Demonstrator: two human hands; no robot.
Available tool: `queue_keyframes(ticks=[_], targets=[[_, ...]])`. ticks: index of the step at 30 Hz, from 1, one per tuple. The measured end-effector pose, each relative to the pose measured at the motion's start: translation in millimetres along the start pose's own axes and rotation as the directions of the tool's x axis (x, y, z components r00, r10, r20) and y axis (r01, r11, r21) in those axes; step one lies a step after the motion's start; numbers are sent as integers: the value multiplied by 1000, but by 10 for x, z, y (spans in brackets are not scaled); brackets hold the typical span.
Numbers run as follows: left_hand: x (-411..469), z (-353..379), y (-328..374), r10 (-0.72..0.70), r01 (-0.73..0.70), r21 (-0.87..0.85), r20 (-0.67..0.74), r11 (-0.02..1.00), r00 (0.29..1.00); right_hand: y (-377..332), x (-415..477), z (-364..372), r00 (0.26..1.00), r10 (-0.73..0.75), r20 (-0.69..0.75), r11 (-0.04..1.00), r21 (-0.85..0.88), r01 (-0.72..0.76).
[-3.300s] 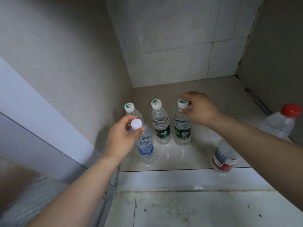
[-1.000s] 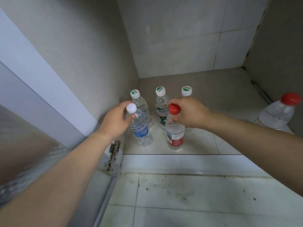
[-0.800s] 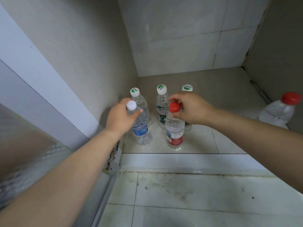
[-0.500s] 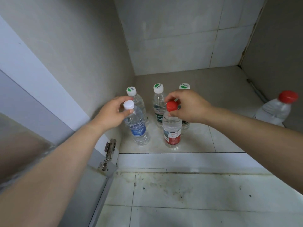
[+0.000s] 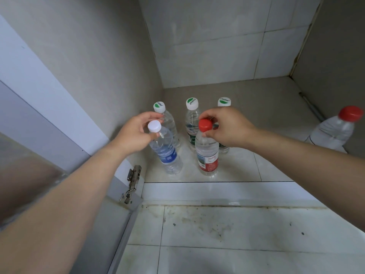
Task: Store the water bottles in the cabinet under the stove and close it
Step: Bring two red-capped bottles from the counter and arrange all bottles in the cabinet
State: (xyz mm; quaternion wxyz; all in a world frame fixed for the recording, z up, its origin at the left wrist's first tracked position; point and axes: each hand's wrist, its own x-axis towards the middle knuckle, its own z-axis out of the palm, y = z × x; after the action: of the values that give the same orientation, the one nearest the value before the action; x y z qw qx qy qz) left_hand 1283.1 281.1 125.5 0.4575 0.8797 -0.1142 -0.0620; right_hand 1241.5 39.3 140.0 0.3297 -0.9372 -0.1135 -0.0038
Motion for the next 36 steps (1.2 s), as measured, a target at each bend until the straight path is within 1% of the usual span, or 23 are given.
queue_keyframes(ticks=[1, 3, 5, 6, 8, 10, 14, 17, 20, 23, 25, 28, 31, 33, 35, 36], targets=[[-6, -12, 22, -8, 8, 9, 17, 1000, 1000, -3, 8, -5, 1000, -1, 4, 1000, -15, 1], [-29, 29, 60, -22, 25, 98, -33, 995, 999, 10, 15, -26, 1000, -5, 6, 999, -42, 5], [-68, 109, 56, 11, 23, 212, -157, 977, 988, 23, 6, -51, 1000, -7, 14, 998, -60, 8], [-84, 146, 56, 20, 34, 235, -223, 971, 975, 28, 1, -59, 1000, -7, 20, 998, -60, 8], [-91, 175, 80, -4, 70, 203, -306, 977, 952, 32, -6, -63, 1000, -4, 23, 999, -54, 5], [-78, 157, 113, -29, 79, 165, -285, 983, 958, 32, 1, -54, 1000, -6, 17, 998, -61, 7], [-44, 70, 124, -28, 34, 48, -117, 998, 993, 41, 31, -40, 1000, -1, -1, 998, -57, 1], [-57, 43, 93, -19, 23, 42, -104, 999, 994, 27, 47, -20, 1000, 1, -28, 999, -38, -2], [-78, 24, 82, 4, -4, 2, -78, 1000, 997, -19, 85, 5, 996, -28, -79, 998, -51, 24], [-65, 12, 52, 32, -33, -21, -43, 999, 999, -35, 82, 56, 998, -40, -45, 995, -94, 36], [-58, 26, 15, 58, -58, 14, -28, 998, 998, -45, 71, 72, 998, -55, -11, 993, -110, 53], [-84, 72, -28, 94, -88, 87, -72, 992, 993, -63, 85, 66, 999, -51, -6, 990, -135, 49], [-117, 98, -39, 115, -94, 141, -153, 986, 981, -88, 81, 83, 999, -2, -34, 986, -166, -4], [-144, 106, -43, 117, -92, 148, -174, 985, 978, -98, 73, 98, 999, 18, -49, 988, -155, -25], [-171, 119, -39, 127, -100, 149, -188, 984, 974, -105, 67, 67, 1000, -3, -24, 989, -150, -1], [-178, 131, -39, 136, -104, 162, -201, 981, 970, -104, 66, 41, 1000, -23, 17, 989, -143, 25]])
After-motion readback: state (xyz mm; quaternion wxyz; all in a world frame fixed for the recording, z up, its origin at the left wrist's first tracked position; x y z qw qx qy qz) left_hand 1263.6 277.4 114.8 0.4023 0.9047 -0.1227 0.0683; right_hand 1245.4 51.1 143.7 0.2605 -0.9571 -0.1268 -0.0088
